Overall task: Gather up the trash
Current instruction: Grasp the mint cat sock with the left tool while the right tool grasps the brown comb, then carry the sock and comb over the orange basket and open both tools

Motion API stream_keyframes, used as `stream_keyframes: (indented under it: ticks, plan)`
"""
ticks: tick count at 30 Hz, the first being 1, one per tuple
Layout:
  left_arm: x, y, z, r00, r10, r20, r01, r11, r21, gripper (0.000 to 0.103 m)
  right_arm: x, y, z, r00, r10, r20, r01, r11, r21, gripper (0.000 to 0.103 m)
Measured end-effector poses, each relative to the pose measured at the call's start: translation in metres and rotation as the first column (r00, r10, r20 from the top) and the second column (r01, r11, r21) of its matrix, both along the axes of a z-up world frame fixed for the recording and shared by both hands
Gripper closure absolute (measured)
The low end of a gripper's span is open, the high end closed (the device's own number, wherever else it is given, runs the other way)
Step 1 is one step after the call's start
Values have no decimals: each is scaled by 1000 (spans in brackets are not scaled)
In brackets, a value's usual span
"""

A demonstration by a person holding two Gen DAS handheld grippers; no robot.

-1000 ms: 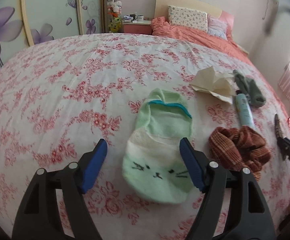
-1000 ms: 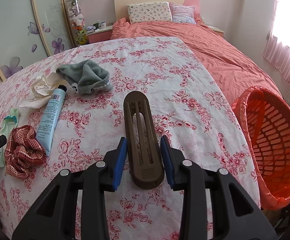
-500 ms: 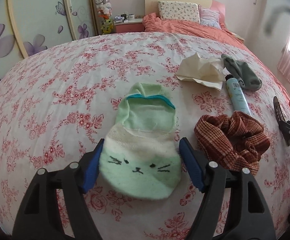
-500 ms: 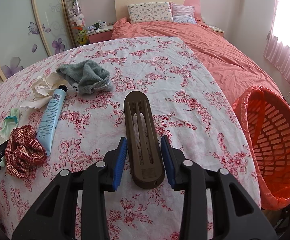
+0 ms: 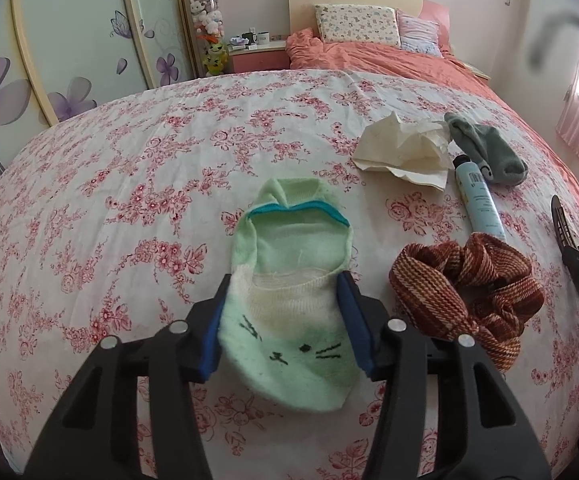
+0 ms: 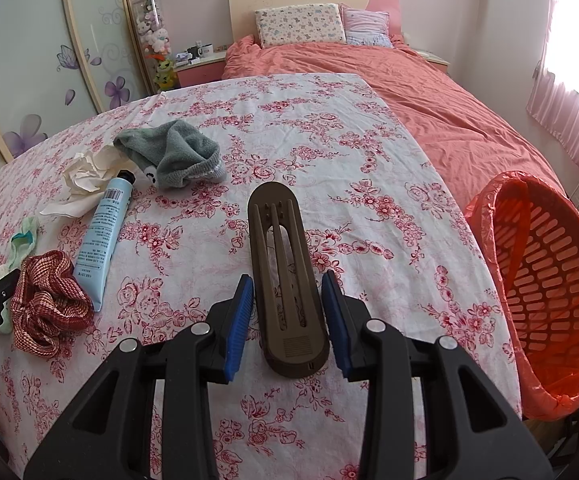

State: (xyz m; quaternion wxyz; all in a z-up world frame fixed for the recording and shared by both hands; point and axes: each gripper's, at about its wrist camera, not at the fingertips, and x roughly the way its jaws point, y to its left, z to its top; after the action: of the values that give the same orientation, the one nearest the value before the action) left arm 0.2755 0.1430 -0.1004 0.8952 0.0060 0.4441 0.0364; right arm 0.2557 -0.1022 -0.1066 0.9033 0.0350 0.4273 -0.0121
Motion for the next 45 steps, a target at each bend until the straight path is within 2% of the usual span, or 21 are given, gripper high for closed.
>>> stream_keyframes:
  ticks: [4, 6, 9, 11, 16, 18, 21, 31, 38, 45]
  plan:
    - [0, 1, 0, 1000, -1, 6, 1, 1000, -22, 57, 0, -2, 0, 1000, 0, 0, 0, 1000, 0, 66]
    - [-1, -1, 0, 1000, -1, 13, 1, 1000, -8, 69, 0, -1, 0, 1000, 0, 0, 0, 1000, 0, 66]
    - [-2, -1, 1, 1000, -1, 17, 1, 1000, 9, 79, -1, 2, 0, 1000, -1, 2, 1, 1000, 6, 66]
    - [-3, 2, 2, 1000, 0, 16, 0, 1000, -4, 83, -2, 1, 0, 1000, 3, 3, -3, 1000, 8, 67]
    - [-2, 11, 4, 1000, 11, 5, -11, 999, -32, 83, -10, 3, 1, 1000, 20, 10, -20, 999, 29, 70]
    - [-2, 12, 4, 1000, 13, 6, -13, 999, -34, 88, -13, 6, 2, 1000, 29, 11, -30, 999, 32, 70]
    - [-5, 12, 8, 1000, 15, 21, -14, 999, -40, 92, -18, 6, 3, 999, 38, 17, -39, 999, 28, 70]
    - [-17, 3, 36, 997, 3, 80, 0, 999, -46, 93, -28, 5, 17, 997, 54, 55, -55, 998, 17, 70]
    - [-29, -22, 63, 991, -49, 127, 56, 997, -58, 93, -42, -4, 34, 994, 58, 97, -61, 998, 30, 70]
    - [-40, -69, 91, 973, -145, 178, 162, 984, -79, 93, -56, -28, 50, 990, 34, 137, -40, 998, 39, 70]
